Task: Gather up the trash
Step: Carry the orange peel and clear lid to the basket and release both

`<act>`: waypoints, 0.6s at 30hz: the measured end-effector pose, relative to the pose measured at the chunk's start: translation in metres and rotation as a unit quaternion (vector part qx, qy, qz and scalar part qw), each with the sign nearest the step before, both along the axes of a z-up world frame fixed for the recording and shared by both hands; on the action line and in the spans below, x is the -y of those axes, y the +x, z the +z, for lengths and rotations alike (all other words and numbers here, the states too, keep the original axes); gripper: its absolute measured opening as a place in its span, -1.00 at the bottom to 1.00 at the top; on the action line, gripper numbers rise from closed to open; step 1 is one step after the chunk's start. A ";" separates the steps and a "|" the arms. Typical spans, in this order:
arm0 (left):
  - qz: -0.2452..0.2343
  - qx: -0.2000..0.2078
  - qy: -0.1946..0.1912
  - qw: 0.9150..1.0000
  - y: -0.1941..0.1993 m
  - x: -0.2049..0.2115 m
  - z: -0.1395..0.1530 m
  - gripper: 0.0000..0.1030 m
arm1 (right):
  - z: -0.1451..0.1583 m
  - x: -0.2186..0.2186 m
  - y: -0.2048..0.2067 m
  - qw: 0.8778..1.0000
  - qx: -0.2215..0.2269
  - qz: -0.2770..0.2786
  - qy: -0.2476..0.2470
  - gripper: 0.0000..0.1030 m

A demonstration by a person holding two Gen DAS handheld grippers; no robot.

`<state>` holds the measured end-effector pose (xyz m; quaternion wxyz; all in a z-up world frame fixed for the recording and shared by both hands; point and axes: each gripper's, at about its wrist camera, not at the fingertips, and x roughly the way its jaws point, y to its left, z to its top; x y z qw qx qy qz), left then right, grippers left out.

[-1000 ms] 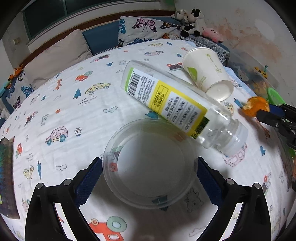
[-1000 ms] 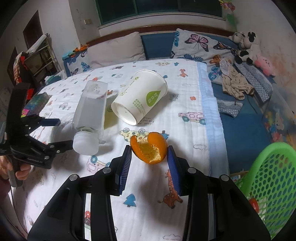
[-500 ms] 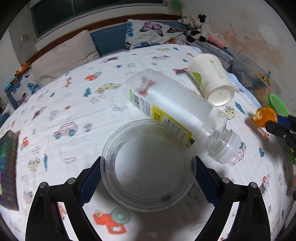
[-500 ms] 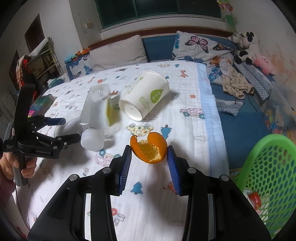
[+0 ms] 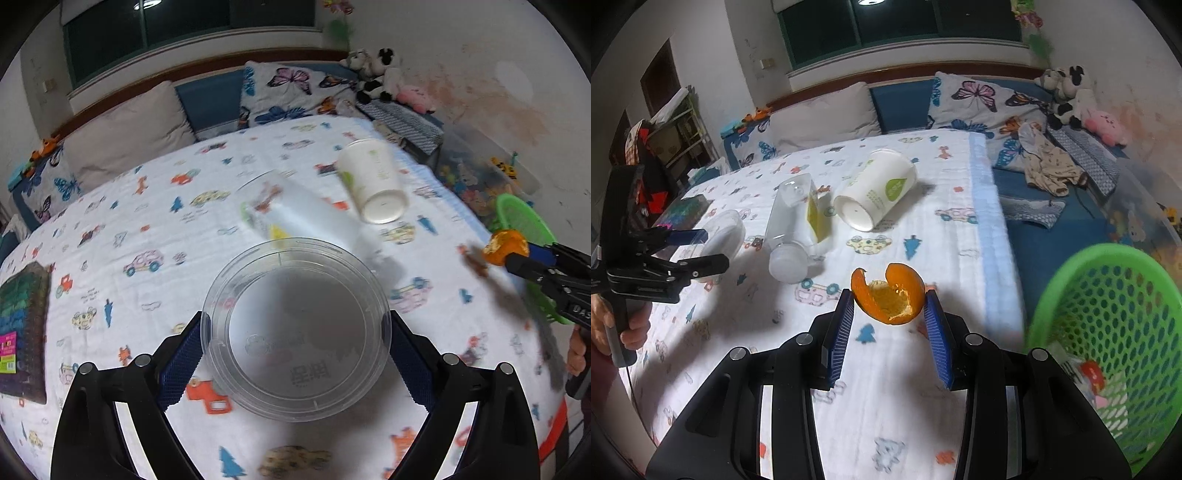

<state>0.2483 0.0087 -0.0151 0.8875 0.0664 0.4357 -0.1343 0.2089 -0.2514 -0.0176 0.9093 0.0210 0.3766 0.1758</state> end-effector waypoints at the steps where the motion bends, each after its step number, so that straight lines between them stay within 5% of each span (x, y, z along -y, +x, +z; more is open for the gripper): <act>1: -0.007 0.004 -0.001 1.000 -0.003 0.006 0.004 0.74 | 0.001 0.003 -0.001 1.000 0.001 -0.003 0.000 -0.22; 18: -0.106 0.024 -0.027 0.994 -0.021 0.122 0.036 0.74 | 0.007 0.106 -0.043 0.993 0.010 -0.113 0.006 -0.18</act>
